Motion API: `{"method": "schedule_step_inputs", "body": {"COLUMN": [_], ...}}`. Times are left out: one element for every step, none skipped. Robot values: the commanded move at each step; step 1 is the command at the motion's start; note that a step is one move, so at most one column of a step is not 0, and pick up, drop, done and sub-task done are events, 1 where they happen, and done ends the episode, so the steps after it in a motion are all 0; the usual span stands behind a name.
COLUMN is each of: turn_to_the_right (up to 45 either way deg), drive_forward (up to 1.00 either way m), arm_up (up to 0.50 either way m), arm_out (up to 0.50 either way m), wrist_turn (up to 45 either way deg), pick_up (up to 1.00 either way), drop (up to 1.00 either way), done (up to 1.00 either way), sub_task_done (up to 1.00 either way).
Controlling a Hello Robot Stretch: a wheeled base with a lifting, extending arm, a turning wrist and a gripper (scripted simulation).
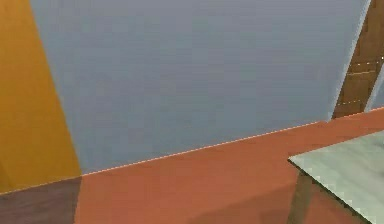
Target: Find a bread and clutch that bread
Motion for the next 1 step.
{"method": "schedule_step_inputs", "body": {"turn_to_the_right": [3.0], "drive_forward": [0.00], "arm_up": [0.00], "arm_out": [0.00], "wrist_turn": [0.0], "pick_up": [0.00], "drop": [0.00], "done": [0.00], "sub_task_done": [0.00]}}
